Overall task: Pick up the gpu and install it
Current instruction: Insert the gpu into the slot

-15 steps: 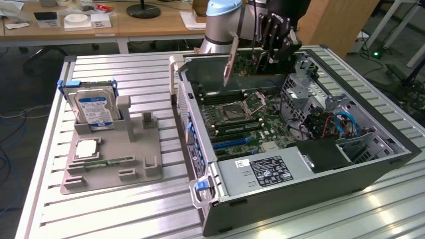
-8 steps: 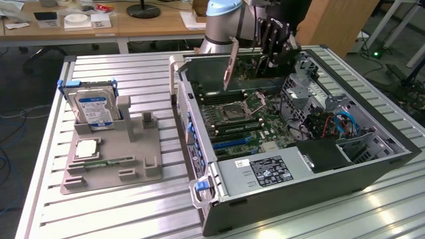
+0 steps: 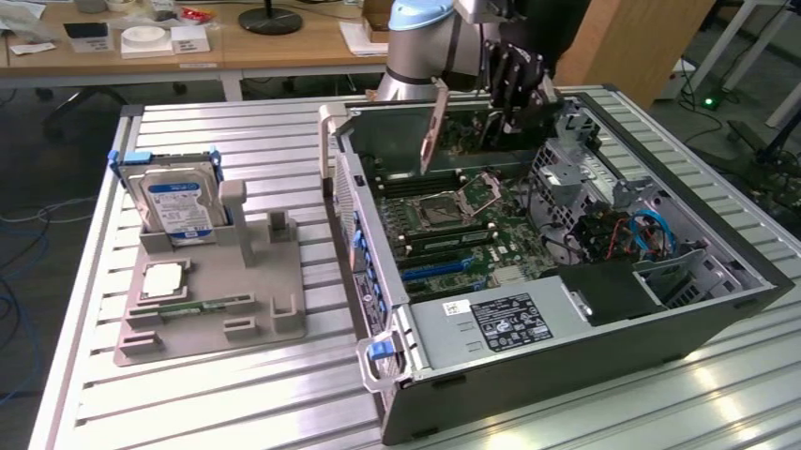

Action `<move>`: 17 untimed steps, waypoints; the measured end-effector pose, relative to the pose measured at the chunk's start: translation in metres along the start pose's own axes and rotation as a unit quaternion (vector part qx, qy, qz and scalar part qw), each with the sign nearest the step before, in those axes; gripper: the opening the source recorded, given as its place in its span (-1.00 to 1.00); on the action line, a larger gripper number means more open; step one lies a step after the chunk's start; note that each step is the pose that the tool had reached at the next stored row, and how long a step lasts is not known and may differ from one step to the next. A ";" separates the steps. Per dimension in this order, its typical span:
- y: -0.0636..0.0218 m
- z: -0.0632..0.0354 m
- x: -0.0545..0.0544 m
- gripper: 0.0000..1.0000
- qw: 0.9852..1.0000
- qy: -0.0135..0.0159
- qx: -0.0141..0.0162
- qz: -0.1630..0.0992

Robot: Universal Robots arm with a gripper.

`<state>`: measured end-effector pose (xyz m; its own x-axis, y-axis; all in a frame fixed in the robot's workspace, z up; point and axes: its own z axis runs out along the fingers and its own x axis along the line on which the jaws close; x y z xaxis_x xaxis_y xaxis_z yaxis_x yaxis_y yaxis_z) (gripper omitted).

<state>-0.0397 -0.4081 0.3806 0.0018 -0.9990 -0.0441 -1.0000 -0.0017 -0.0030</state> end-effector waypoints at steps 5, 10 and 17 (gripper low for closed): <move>-0.0001 0.0086 0.000 -0.44 1.000 0.000 0.001 0.019; 0.0009 0.0153 0.006 -0.44 1.000 -0.001 0.002 0.028; 0.0076 0.0229 0.008 -0.44 1.000 -0.001 0.008 0.023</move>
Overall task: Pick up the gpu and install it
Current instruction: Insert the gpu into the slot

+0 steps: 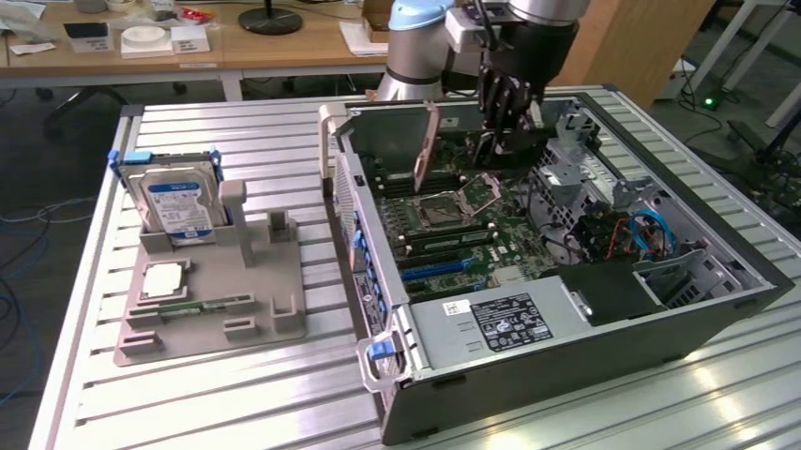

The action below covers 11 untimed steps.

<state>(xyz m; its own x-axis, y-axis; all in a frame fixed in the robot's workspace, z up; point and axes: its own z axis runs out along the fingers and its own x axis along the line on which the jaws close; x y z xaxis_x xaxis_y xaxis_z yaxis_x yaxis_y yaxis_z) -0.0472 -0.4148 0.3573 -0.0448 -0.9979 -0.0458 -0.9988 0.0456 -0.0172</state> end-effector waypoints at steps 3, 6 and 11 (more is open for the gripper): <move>0.0014 0.0020 0.001 -0.44 1.000 -0.001 0.006 -0.001; 0.0024 0.0047 0.003 -0.44 1.000 -0.001 0.009 -0.002; 0.0079 0.0062 0.010 -0.44 1.000 -0.001 0.011 -0.002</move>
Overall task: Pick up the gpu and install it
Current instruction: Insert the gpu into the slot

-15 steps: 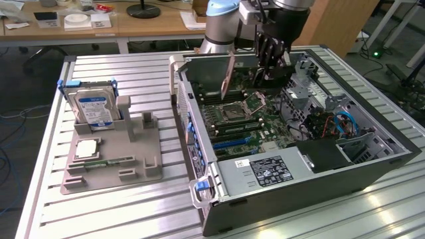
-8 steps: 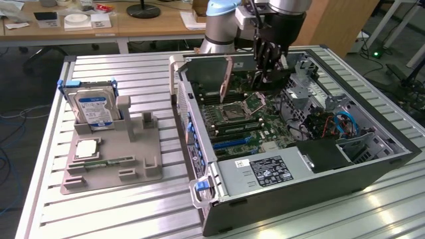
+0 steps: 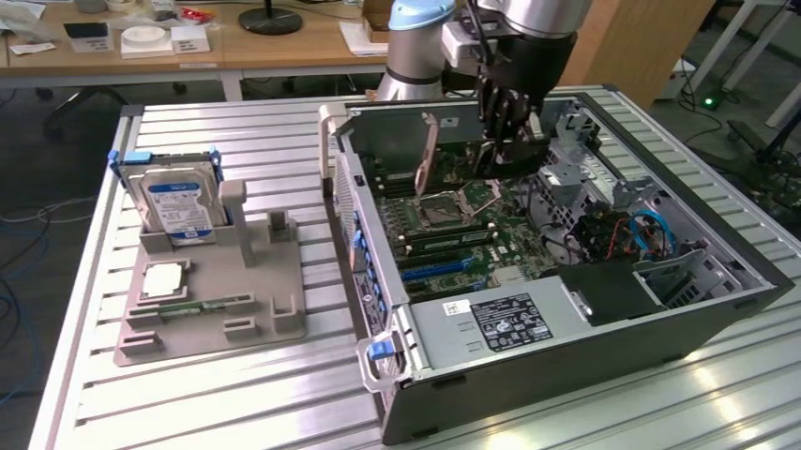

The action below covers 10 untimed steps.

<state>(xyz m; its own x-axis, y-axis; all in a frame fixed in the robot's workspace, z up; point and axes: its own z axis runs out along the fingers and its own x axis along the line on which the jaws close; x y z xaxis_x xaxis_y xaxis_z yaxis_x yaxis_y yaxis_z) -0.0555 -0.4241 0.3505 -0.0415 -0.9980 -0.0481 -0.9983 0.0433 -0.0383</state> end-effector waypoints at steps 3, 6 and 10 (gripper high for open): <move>0.0097 0.0017 0.001 -0.44 1.000 0.000 0.001 0.000; 0.0118 0.0053 0.003 -0.44 1.000 0.000 0.002 0.000; 0.0117 0.0073 0.011 -0.44 1.000 0.000 0.003 0.000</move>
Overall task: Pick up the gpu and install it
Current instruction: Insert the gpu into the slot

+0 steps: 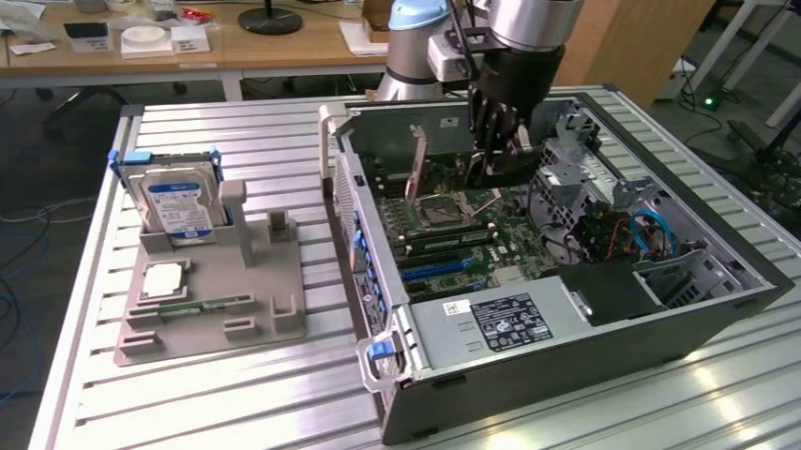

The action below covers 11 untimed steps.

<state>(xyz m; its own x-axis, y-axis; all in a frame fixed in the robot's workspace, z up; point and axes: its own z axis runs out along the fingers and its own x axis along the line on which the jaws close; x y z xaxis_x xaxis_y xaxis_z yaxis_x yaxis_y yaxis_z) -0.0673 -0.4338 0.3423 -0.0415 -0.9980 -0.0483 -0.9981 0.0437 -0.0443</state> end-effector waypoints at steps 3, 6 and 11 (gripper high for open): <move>0.0010 0.0036 0.001 -0.44 1.000 0.000 0.002 0.004; 0.0028 0.0062 0.002 -0.44 1.000 0.000 0.004 0.005; 0.0151 0.0124 0.002 -0.44 1.000 0.000 0.005 0.005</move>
<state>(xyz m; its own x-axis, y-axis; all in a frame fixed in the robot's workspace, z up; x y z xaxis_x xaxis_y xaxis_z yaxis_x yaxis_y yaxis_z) -0.0820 -0.4349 0.3291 -0.0521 -0.9975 -0.0485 -0.9971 0.0547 -0.0531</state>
